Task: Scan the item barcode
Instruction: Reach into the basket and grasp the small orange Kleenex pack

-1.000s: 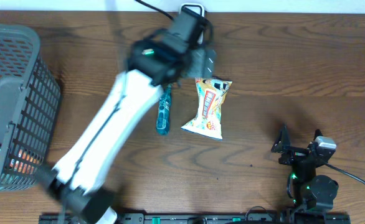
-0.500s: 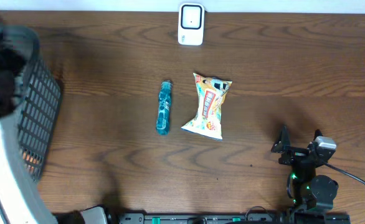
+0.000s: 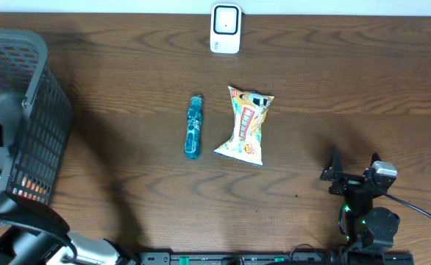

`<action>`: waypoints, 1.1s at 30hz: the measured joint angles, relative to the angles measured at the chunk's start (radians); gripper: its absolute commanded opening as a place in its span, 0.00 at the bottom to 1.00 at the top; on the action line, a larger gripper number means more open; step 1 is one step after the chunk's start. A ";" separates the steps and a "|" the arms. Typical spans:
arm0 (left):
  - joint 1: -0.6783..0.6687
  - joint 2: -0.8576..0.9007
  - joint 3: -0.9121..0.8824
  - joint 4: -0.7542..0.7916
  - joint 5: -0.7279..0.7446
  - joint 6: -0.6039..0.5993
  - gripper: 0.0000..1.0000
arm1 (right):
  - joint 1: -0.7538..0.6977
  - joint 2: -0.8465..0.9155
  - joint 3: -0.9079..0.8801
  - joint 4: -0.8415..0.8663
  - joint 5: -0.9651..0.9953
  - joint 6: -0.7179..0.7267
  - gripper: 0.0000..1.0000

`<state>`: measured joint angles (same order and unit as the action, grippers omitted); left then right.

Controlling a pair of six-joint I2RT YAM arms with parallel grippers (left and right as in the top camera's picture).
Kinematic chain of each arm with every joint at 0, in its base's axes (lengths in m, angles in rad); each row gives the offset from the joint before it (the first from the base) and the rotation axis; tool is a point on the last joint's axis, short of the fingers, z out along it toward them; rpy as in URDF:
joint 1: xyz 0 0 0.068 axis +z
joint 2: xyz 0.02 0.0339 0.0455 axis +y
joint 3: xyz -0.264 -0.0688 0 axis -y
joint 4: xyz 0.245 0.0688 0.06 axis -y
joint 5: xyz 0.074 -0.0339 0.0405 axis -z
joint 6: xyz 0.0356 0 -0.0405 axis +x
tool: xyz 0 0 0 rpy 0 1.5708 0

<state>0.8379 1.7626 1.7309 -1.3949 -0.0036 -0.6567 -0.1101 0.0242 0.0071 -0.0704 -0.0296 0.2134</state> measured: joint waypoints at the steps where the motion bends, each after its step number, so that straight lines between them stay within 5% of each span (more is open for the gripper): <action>1: 0.000 0.005 -0.051 0.042 0.006 0.006 0.98 | 0.000 0.000 0.000 0.000 0.000 0.000 0.99; 15: 0.024 0.016 -0.367 0.293 0.024 0.062 0.98 | 0.000 0.000 0.000 0.000 0.000 0.000 0.99; 31: 0.102 0.143 -0.438 0.387 0.032 0.119 0.98 | 0.000 0.000 0.000 0.000 0.000 0.000 0.99; 33: 0.104 0.149 -0.429 0.383 0.029 0.126 0.82 | 0.000 0.000 0.000 0.000 0.000 0.000 0.99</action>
<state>0.9421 1.9114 1.3018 -1.0119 0.0254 -0.5308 -0.1101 0.0242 0.0071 -0.0704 -0.0296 0.2134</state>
